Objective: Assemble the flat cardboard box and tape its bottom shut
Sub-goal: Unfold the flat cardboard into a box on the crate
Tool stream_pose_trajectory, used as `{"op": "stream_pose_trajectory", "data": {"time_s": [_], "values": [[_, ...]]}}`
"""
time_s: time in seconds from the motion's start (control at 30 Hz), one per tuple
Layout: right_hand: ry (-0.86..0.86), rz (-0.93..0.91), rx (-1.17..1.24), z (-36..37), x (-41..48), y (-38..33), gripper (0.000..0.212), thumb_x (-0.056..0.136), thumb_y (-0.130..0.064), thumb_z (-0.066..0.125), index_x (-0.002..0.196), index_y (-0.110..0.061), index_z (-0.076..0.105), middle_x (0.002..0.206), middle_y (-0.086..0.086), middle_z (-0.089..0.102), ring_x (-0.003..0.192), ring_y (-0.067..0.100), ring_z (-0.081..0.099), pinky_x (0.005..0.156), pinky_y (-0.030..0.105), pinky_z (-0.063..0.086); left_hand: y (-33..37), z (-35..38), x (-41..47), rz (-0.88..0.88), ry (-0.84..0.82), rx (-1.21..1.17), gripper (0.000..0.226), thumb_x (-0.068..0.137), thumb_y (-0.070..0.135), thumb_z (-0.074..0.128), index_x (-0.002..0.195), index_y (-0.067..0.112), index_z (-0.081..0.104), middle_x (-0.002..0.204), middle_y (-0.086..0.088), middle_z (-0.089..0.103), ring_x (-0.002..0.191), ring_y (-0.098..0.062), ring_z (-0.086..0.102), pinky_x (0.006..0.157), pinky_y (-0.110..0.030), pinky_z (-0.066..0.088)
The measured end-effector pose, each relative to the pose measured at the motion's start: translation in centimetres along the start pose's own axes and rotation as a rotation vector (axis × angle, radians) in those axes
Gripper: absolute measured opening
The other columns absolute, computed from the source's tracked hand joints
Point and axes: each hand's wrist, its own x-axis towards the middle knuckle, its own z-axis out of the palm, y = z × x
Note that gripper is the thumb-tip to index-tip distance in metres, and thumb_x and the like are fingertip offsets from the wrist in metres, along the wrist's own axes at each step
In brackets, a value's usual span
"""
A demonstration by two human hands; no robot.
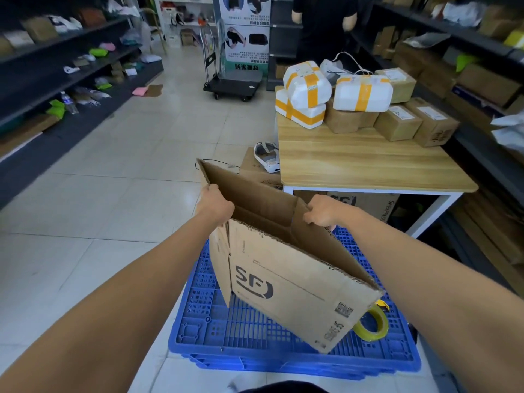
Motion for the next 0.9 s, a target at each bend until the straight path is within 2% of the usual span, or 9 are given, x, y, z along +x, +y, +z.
{"op": "stream_pose_trajectory", "data": {"time_s": [0.1, 0.33, 0.43, 0.5, 0.63, 0.7, 0.8, 0.83, 0.9], "values": [[0.08, 0.073, 0.093, -0.3, 0.1, 0.4, 0.035, 0.095, -0.017, 0.049, 0.062, -0.008, 0.047, 0.055, 0.009, 0.048, 0.047, 0.024, 0.058, 0.043, 0.024, 0.045, -0.3, -0.9, 0.1, 0.085, -0.012, 0.148, 0.056, 0.081, -0.001, 0.047, 0.137, 0.008, 0.038, 0.137, -0.01, 0.045, 0.105, -0.031, 0.056, 0.083, -0.039, 0.052], [0.29, 0.209, 0.143, -0.7, -0.1, 1.3, 0.033, 0.096, -0.014, 0.044, 0.064, -0.007, 0.044, 0.062, 0.013, 0.05, 0.047, 0.025, 0.054, 0.043, 0.024, 0.041, -0.8, -1.0, -1.3, 0.255, 0.037, 0.259, 0.055, 0.08, -0.006, 0.048, 0.132, 0.013, 0.043, 0.13, -0.007, 0.049, 0.098, -0.029, 0.057, 0.076, -0.034, 0.048], [0.371, 0.27, 0.136, -1.2, -0.2, 1.4, 0.02, 0.095, -0.008, 0.043, 0.085, 0.002, 0.057, 0.078, 0.017, 0.061, 0.048, 0.024, 0.053, 0.044, 0.024, 0.042, -0.8, -1.4, -1.2, 0.312, 0.036, 0.289, 0.061, 0.079, -0.007, 0.049, 0.135, 0.017, 0.04, 0.133, -0.003, 0.048, 0.095, -0.028, 0.059, 0.074, -0.036, 0.052], [0.39, 0.321, 0.157, -1.3, -0.2, 2.0, 0.023, 0.093, -0.004, 0.042, 0.102, 0.007, 0.06, 0.08, 0.019, 0.06, 0.052, 0.026, 0.056, 0.05, 0.029, 0.05, -1.0, -1.5, -1.1, 0.333, 0.008, 0.333, 0.065, 0.079, -0.007, 0.051, 0.138, 0.018, 0.037, 0.143, 0.001, 0.039, 0.097, -0.028, 0.06, 0.077, -0.038, 0.055], [0.422, 0.431, 0.18, -0.7, -0.6, 3.6, 0.049, 0.093, -0.003, 0.043, 0.14, 0.002, 0.037, 0.113, 0.023, 0.061, 0.076, 0.033, 0.067, 0.062, 0.038, 0.058, -2.3, -1.1, -1.2, 0.362, -0.068, 0.416, 0.067, 0.078, -0.008, 0.055, 0.137, 0.018, 0.038, 0.149, 0.007, 0.026, 0.096, -0.026, 0.059, 0.076, -0.036, 0.056], [0.438, 0.457, 0.182, -0.8, -0.6, 4.1, 0.058, 0.094, -0.006, 0.043, 0.149, -0.004, 0.025, 0.115, 0.023, 0.062, 0.073, 0.032, 0.068, 0.056, 0.036, 0.057, -2.7, -0.8, -1.2, 0.371, -0.097, 0.402, 0.068, 0.077, -0.01, 0.055, 0.137, 0.018, 0.038, 0.148, 0.008, 0.026, 0.091, -0.023, 0.055, 0.07, -0.031, 0.056], [0.388, 0.452, 0.239, -1.0, -0.7, 4.3, 0.041, 0.096, -0.015, 0.046, 0.134, 0.001, 0.046, 0.107, 0.022, 0.065, 0.059, 0.027, 0.064, 0.044, 0.03, 0.05, -2.2, -0.4, -1.3, 0.388, -0.144, 0.387, 0.072, 0.076, -0.011, 0.054, 0.14, 0.019, 0.036, 0.147, 0.008, 0.023, 0.089, -0.021, 0.053, 0.068, -0.029, 0.055], [0.353, 0.44, 0.253, -1.0, -0.8, 4.1, 0.036, 0.096, -0.017, 0.046, 0.126, 0.003, 0.052, 0.101, 0.021, 0.066, 0.058, 0.025, 0.062, 0.045, 0.029, 0.05, -1.9, -0.2, -1.4, 0.392, -0.159, 0.397, 0.074, 0.076, -0.011, 0.054, 0.141, 0.019, 0.034, 0.147, 0.008, 0.021, 0.088, -0.022, 0.053, 0.068, -0.03, 0.056], [0.321, 0.399, 0.267, -0.9, -0.9, 3.7, 0.033, 0.094, -0.011, 0.047, 0.123, 0.005, 0.053, 0.102, 0.021, 0.064, 0.073, 0.029, 0.066, 0.061, 0.033, 0.057, -1.2, 0.1, -1.6, 0.393, -0.182, 0.439, 0.076, 0.075, -0.01, 0.055, 0.142, 0.019, 0.031, 0.145, 0.008, 0.019, 0.086, -0.025, 0.055, 0.069, -0.034, 0.057]]}}
